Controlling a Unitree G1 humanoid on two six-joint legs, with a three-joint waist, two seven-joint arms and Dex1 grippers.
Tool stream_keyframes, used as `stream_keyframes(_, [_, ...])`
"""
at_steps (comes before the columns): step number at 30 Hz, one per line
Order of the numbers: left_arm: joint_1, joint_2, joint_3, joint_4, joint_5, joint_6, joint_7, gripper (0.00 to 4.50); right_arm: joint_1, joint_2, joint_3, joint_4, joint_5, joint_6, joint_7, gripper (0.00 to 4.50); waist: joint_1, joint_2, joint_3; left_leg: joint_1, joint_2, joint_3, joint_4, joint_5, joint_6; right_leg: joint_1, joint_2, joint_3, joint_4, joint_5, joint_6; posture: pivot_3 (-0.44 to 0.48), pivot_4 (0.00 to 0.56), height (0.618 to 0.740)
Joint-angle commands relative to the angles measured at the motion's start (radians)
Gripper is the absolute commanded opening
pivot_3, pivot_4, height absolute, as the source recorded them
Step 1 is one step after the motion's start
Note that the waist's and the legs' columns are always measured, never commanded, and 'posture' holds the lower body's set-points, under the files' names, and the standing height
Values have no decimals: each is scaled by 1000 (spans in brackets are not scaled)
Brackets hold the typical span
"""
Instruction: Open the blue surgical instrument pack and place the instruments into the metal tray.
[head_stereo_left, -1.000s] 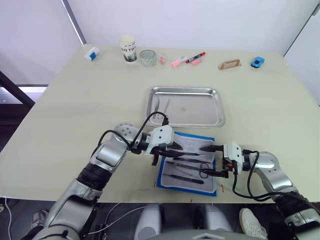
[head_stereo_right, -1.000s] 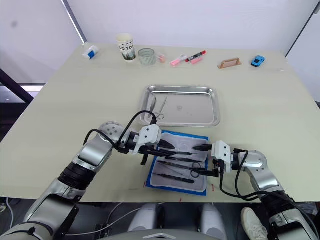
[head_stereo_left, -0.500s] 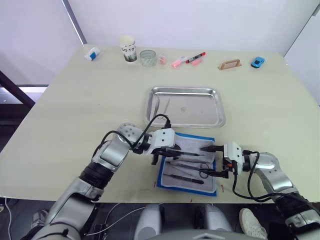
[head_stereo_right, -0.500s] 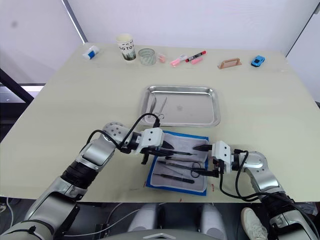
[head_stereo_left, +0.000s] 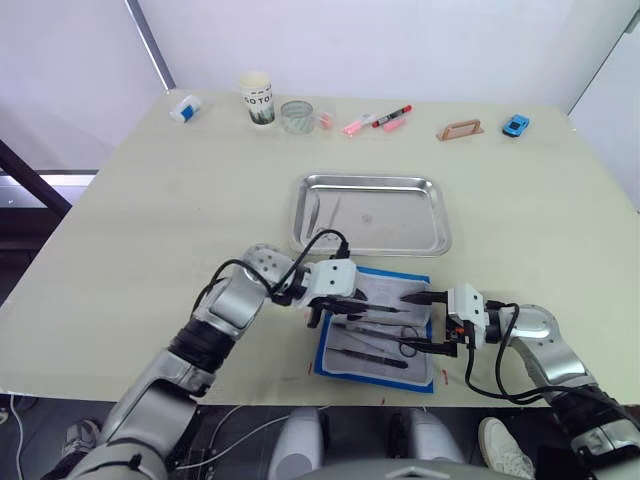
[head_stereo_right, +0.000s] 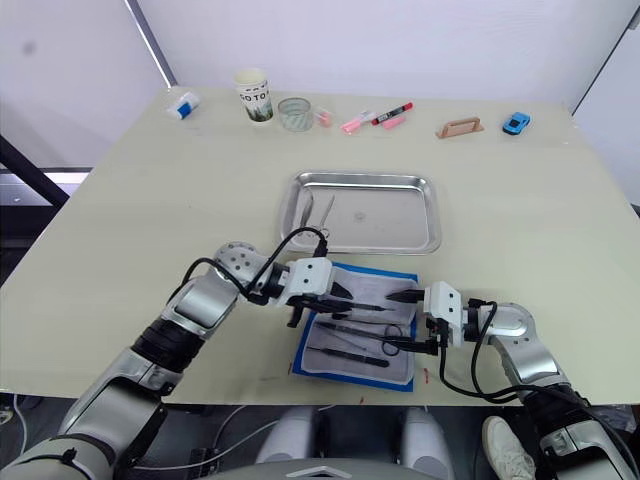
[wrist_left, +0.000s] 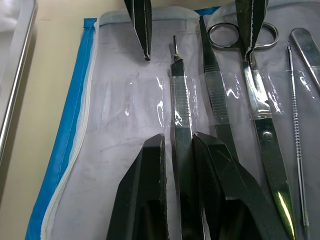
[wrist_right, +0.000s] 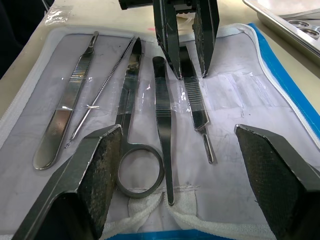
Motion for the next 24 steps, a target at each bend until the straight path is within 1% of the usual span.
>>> stream_keyframes(1, [-6, -1, -29, 26, 19, -13, -13, 972, 56, -31, 37, 85, -103, 57, -23, 3748, 0, 0, -1, 0, 0, 0, 0, 0, 0, 0, 0, 0, 0, 0, 0, 0, 150, 740])
stream_keyframes(3, [-14, 4, -34, 43, 26, -25, -22, 972, 56, -31, 37, 86, -102, 56, -24, 3748, 0, 0, -1, 0, 0, 0, 0, 0, 0, 0, 0, 0, 0, 0, 0, 0, 150, 740])
stream_keyframes(6, [-22, 6, -36, 56, 28, -29, -29, 81, 55, -30, 37, 87, -102, 56, -25, 3748, 0, 1, -2, 0, 0, 0, 0, 0, 0, 0, 0, 0, 0, 0, 0, 0, 150, 740])
stream_keyframes(7, [-24, 6, -36, 59, 29, -31, -30, 31, 55, -29, 37, 88, -102, 55, -25, 3748, 0, 1, -2, 0, 0, 0, 0, 0, 0, 0, 0, 0, 0, 0, 0, 0, 150, 740])
stream_keyframes(12, [-41, 13, -36, 66, 34, -37, -42, 31, 49, -26, 38, 94, -104, 54, -26, 3748, 0, 1, -2, 0, 0, 0, 0, 0, 0, 0, 0, 0, 0, 0, 0, 0, 150, 740])
stream_keyframes(16, [-68, 25, -42, 42, 37, -9, -67, 31, 42, -21, 42, 101, -107, 53, -29, 3748, -1, 1, -2, 0, 0, 0, 0, 0, 0, 0, 0, 0, 0, 0, 0, 0, 150, 740])
stream_keyframes(20, [-89, 27, -35, -9, 16, 63, -86, 31, 35, -14, 49, 108, -113, 52, -34, 3748, -1, 1, -2, 0, 0, 0, 0, 0, 0, 0, 0, 0, 0, 0, 0, 0, 150, 740])
stream_keyframes(24, [-94, 48, -36, -53, 18, 102, -105, 31, 34, -14, 59, 111, -124, 53, -36, 3748, -3, 1, -1, -1, 0, 0, 0, 0, 0, 0, 1, 0, 0, 0, 0, 0, 150, 740])
